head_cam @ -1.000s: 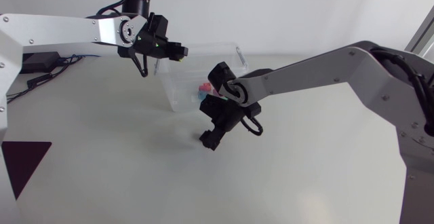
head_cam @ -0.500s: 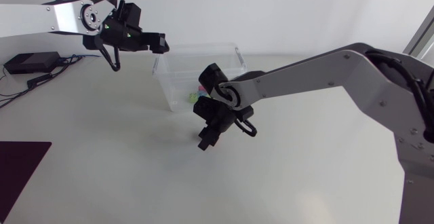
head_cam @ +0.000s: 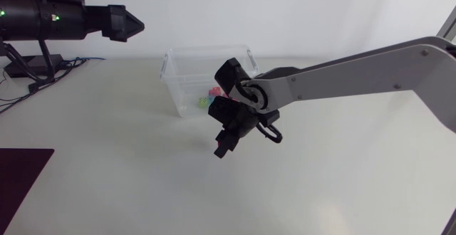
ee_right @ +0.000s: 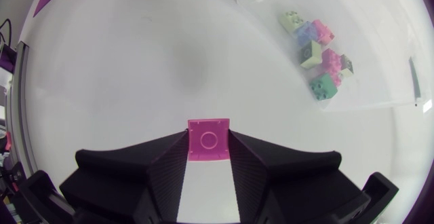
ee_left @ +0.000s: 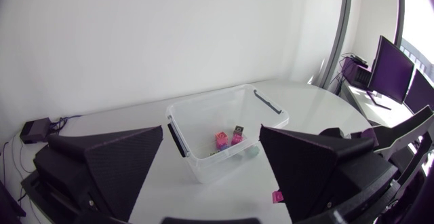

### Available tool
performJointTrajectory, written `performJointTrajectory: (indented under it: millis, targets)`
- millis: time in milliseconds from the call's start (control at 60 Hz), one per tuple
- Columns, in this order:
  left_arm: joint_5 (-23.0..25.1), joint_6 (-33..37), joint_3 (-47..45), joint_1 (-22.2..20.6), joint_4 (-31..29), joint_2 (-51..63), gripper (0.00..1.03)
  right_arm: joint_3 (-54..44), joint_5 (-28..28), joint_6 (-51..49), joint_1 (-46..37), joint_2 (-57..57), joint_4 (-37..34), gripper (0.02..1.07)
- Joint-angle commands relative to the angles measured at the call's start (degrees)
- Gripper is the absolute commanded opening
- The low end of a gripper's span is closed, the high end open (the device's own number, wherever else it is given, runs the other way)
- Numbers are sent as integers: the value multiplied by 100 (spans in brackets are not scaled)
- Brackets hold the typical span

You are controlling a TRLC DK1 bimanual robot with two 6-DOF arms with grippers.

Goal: Place the duplo bricks in the container

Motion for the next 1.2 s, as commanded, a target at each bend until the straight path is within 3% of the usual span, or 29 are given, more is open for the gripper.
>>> performJointTrajectory:
  millis: [0, 367, 483, 517, 800, 850, 950, 983, 1183]
  targets:
    - [26, 74, -465, 114, -14, -328, 100, -148, 74, 5, 65, -253, -81, 31]
    - [70, 258, -1810, 412, -146, -1805, 100, -948, 83, -3, 57, 64, 235, 33]
    - [70, 249, -2258, 536, -5, -2288, 100, -1045, 83, -3, 118, 116, 297, 59]
    - [70, 241, -2355, 571, -5, -2385, 100, -1062, 83, -3, 145, 143, 288, 72]
    - [70, 214, -2575, 641, -84, -2772, 100, -1115, 83, -39, 83, 152, 341, 78]
    - [70, 206, -2654, 641, -75, -2851, 100, -1106, 83, -47, 92, 152, 350, 70]
    - [79, 197, -2768, 729, -58, -3000, 100, -1053, 83, -56, 92, 160, 376, 40]
    - [79, 197, -2785, 764, -58, -3035, 100, -1045, 83, -65, 92, 169, 376, 34]
    - [132, 188, -2873, 975, -163, -3413, 100, -1062, 83, -100, 180, 99, 341, 28]
